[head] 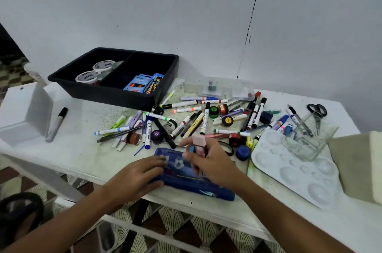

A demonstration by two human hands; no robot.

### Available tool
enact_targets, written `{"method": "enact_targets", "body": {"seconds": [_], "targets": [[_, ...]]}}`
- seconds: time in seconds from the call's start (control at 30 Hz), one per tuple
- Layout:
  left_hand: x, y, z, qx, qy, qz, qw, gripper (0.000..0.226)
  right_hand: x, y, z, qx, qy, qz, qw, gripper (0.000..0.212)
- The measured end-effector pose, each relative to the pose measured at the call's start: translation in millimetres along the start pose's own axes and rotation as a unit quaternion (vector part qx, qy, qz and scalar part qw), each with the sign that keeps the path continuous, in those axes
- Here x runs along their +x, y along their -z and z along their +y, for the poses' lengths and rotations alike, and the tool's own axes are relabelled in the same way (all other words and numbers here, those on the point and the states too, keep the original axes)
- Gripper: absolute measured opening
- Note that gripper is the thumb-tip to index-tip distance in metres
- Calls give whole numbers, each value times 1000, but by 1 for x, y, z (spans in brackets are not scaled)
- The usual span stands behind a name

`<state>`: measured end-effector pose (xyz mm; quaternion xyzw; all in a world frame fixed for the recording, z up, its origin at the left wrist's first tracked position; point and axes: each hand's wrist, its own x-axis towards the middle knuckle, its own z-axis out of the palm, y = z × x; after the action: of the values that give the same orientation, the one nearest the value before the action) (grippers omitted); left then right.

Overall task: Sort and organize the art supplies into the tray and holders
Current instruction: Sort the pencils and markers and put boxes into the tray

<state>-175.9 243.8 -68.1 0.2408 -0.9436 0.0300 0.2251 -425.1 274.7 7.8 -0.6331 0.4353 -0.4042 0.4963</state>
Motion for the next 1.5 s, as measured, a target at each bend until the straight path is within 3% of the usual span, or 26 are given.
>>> {"method": "enact_targets", "body": {"seconds": [0.13,0.23,0.33,0.43,0.57,0.7,0.83,0.93,1.03,1.23,1.37,1.5], "targets": [[0,-10,-3,11,-22,1,1000,18,-16,-26,8,-147,118,-58,980,20],[0,-12,-2,28,-48,4,998,22,-28,-41,25,-339,203,-102,913,34],[-2,-9,-1,46,-80,4,996,18,-43,-57,47,-481,255,-79,835,44],[-1,-11,-3,54,-91,0,994,23,-48,-60,68,-535,278,-17,798,24],[5,-6,-3,30,-86,-6,996,27,-42,-55,81,-545,280,48,789,15],[14,3,-5,-40,-44,-46,997,35,-34,-51,81,-564,286,72,771,22],[25,9,-6,-108,16,-65,992,47,-23,-43,80,-568,241,78,783,26],[37,14,-7,-141,76,-63,985,57,-17,-36,75,-558,204,65,802,41],[49,21,-4,-169,125,-72,975,60,-8,-28,70,-578,172,44,797,46],[65,32,-3,-244,181,-111,946,61,7,-17,54,-599,126,23,790,43],[74,38,-7,-330,232,-130,906,61,18,-13,28,-621,56,-15,781,32],[77,42,-12,-385,288,-183,858,56,29,-7,8,-572,-17,-92,815,30]]}}
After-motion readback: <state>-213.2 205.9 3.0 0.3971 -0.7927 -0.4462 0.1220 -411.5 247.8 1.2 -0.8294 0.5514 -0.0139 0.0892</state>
